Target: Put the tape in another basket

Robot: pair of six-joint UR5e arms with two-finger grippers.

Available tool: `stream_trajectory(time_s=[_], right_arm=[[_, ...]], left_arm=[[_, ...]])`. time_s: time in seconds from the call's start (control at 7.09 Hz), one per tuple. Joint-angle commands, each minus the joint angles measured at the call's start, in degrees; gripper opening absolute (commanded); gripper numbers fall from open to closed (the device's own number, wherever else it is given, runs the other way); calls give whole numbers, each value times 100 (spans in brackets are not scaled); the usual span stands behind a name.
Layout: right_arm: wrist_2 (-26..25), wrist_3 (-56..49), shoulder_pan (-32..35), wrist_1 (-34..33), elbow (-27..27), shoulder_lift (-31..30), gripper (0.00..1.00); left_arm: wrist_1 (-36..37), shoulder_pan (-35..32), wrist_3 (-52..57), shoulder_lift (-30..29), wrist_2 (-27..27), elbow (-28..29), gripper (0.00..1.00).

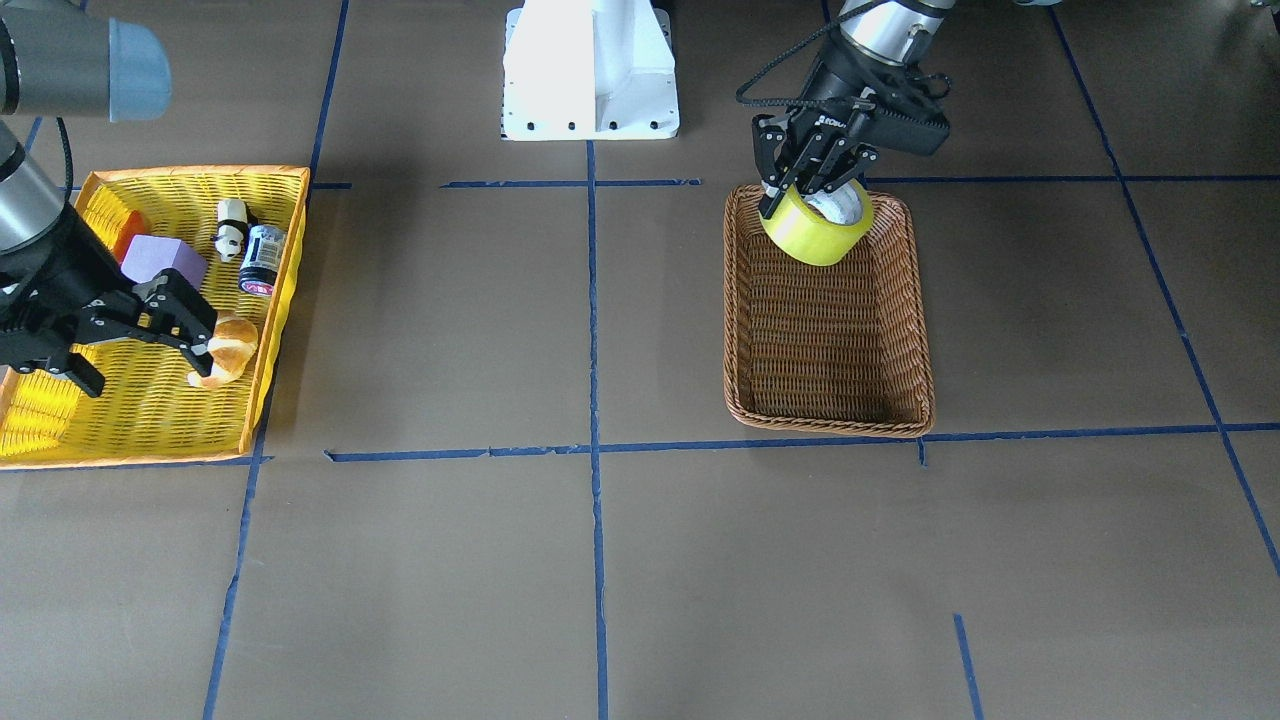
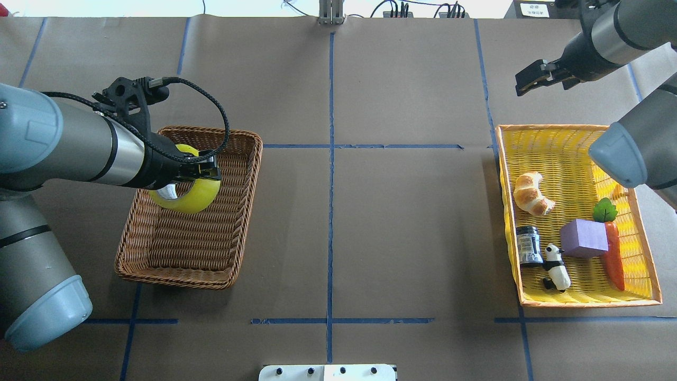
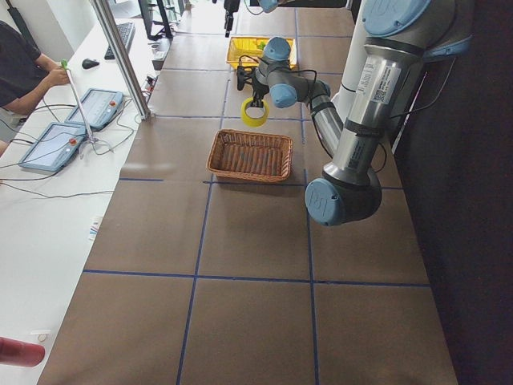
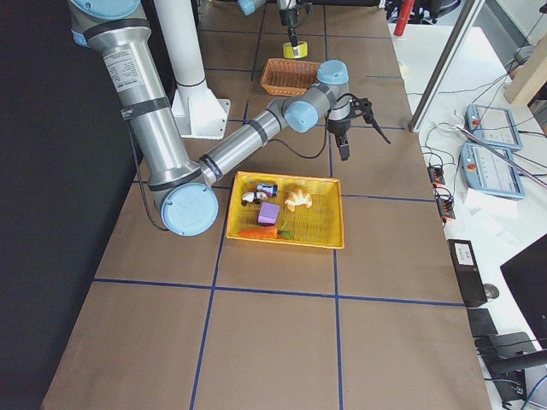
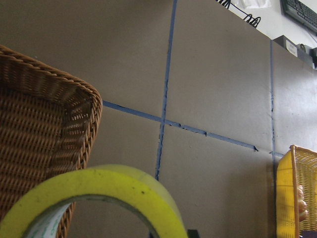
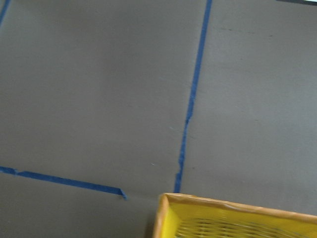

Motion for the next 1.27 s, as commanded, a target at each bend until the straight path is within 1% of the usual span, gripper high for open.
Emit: stream_trajectory(time_s=[0.0, 0.14, 0.28, 0.56, 0.71, 0.99, 1.13], right_arm=[[768, -1508, 800, -657, -400, -71, 100], [1322, -2029, 1153, -614, -690, -246, 100], [1467, -2382, 1382, -605, -763, -396, 100], [1564, -2657, 1586, -605, -764, -599, 100], [1582, -2667, 1604, -605, -764, -608, 100], [1617, -2667, 1622, -605, -764, -599, 100], [1626, -2667, 1648, -605, -764, -599, 100]], left_arm=[[330, 61, 250, -51, -67, 425, 0], [260, 236, 241, -78, -128, 794, 0], [138, 316, 241, -113, -129, 1058, 0], [-545, 378, 188, -191, -120, 1909, 0], [-592, 378, 197, -201, -120, 2053, 0], [-558, 378, 240, -183, -128, 2116, 0], [-523, 387, 241, -192, -129, 2116, 9]])
